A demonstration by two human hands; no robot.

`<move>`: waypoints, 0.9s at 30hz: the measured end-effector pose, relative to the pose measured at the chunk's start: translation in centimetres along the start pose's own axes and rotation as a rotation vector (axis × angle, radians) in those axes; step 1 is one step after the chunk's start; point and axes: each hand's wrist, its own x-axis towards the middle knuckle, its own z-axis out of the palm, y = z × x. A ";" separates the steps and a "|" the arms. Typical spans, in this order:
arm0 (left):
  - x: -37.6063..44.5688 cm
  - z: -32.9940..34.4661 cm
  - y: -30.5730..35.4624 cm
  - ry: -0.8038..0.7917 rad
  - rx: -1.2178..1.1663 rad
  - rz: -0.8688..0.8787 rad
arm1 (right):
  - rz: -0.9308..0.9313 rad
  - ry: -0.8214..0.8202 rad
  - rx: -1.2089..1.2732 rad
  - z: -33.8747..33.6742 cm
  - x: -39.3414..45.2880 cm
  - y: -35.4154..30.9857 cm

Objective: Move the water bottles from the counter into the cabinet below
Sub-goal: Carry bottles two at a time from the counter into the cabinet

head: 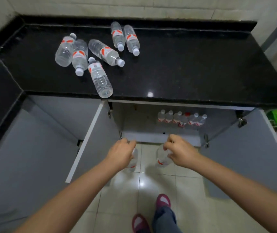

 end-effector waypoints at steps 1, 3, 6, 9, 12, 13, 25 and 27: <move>0.9 0.5 0.2 -0.017 0.000 -0.010 | -0.010 -0.001 -0.003 0.6 0.8 0.6; 2.9 1.4 0.3 -0.058 -0.017 -0.050 | -0.033 -0.008 -0.008 1.7 2.7 1.7; 6.1 2.3 0.2 -0.098 -0.052 -0.111 | -0.037 -0.037 -0.041 3.1 5.9 3.3; 9.9 3.5 0.2 -0.107 -0.075 -0.136 | -0.039 -0.067 -0.052 4.8 9.7 5.3; 15.1 5.1 -0.3 -0.102 -0.090 -0.150 | -0.050 -0.101 -0.051 6.8 14.3 7.4; 16.9 6.0 -0.5 -0.092 -0.112 -0.157 | -0.046 -0.121 -0.070 7.8 15.9 8.2; 40.4 22.7 -5.2 0.148 -0.099 -0.119 | -0.117 0.136 -0.107 26.4 38.5 20.3; 42.9 24.7 -6.0 0.175 -0.115 -0.119 | -0.125 0.161 -0.100 27.4 41.4 21.7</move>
